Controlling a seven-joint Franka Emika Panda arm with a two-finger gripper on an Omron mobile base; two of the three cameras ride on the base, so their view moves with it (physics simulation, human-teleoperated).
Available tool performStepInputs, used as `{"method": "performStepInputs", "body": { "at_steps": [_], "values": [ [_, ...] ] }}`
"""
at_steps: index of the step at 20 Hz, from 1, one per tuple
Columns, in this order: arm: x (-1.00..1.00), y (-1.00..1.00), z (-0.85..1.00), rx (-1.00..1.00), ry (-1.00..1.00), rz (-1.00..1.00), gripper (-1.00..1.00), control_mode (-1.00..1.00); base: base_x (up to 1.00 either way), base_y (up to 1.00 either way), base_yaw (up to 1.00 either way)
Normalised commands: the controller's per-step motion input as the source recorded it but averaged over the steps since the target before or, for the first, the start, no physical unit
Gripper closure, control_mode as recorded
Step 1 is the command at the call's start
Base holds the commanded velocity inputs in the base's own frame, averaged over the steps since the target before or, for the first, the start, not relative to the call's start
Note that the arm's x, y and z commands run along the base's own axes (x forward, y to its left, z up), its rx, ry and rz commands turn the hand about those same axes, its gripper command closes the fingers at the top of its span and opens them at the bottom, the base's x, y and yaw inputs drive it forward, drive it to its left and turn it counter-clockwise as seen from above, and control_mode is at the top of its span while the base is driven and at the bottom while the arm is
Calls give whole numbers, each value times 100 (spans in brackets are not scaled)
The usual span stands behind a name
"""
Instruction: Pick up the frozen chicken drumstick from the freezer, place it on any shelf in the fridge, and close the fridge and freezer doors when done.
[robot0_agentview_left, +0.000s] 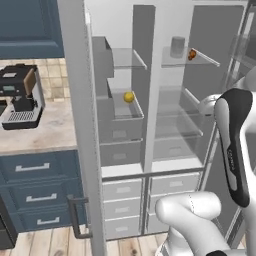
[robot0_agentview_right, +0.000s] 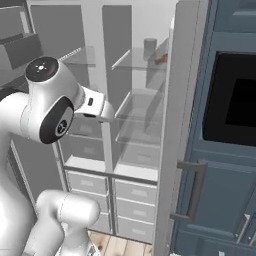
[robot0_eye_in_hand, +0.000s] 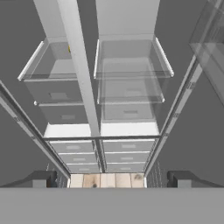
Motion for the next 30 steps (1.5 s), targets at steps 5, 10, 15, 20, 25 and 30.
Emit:
{"method": "performStepInputs", "body": {
  "at_steps": [5, 10, 15, 20, 25, 30],
  "values": [
    [0, 0, 0, 0, 0, 0, -100, 100, -32, -15, 0],
    [0, 0, 0, 0, 0, 0, -100, 100, -41, -5, 0],
    [0, 0, 0, 0, 0, 0, -100, 100, -49, -16, 0],
    [0, 0, 0, 0, 0, 0, -100, 100, -48, -19, 0],
    [0, 0, 0, 0, 0, 0, -100, 100, -27, -4, 0],
    [-29, -7, 0, 0, -1, 0, -100, -100, -10, -1, 0]
  ]
}}
